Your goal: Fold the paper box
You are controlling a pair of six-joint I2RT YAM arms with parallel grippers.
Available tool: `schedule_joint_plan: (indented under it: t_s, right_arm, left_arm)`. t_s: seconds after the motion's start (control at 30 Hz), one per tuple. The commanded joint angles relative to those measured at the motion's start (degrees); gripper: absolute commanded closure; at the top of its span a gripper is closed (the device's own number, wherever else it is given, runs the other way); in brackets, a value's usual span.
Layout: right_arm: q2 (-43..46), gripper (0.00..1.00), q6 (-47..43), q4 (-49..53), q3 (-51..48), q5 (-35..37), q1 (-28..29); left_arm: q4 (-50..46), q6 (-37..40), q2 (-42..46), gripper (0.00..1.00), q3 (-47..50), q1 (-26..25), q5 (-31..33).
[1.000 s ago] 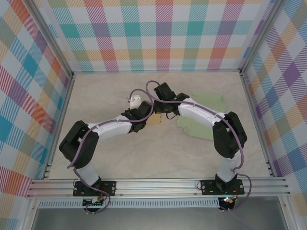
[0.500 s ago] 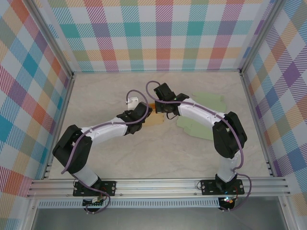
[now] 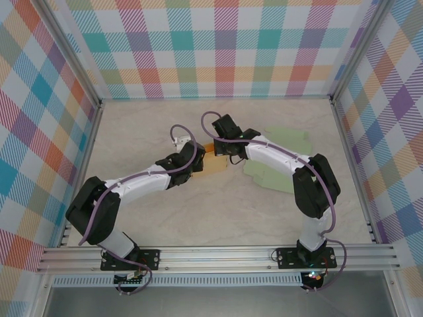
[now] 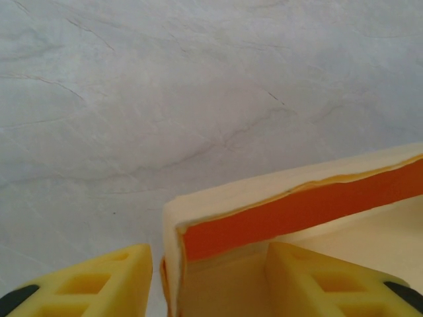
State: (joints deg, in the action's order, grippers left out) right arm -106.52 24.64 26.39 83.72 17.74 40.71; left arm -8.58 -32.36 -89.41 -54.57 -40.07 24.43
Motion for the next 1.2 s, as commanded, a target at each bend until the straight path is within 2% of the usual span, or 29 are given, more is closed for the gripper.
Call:
schedule_joint_plan:
  t_s: [0.0,0.2,0.47,0.77,1.03,1.17]
  right_arm:
    - [-1.94,1.00,0.49,4.47,-2.42,-2.80,0.46]
    - [-1.83,1.00,0.37,4.60,-2.68,-2.80,0.50]
    - [-1.24,1.00,0.40,4.62,-2.95,-3.09,0.51]
    - [1.94,1.00,2.11,2.77,-5.88,-6.33,0.51]
    - [3.72,1.00,3.14,1.78,-8.14,-7.03,0.86]
    - [3.76,1.00,1.55,2.75,-5.86,-5.68,0.86]
  left_arm:
    - [-1.75,-1.39,-1.26,0.52,1.51,-0.35,-4.28]
    - [-2.85,-2.44,-1.12,0.60,2.95,-0.35,-2.54]
    - [-3.57,-2.56,-0.63,0.63,4.04,0.00,-2.03]
    - [-1.07,-4.27,-5.03,0.86,5.14,-0.07,-0.33]
    - [-1.19,-4.99,-5.47,0.92,5.44,-0.61,3.18]
    - [-1.44,-5.26,-6.56,0.93,5.40,-1.14,4.29]
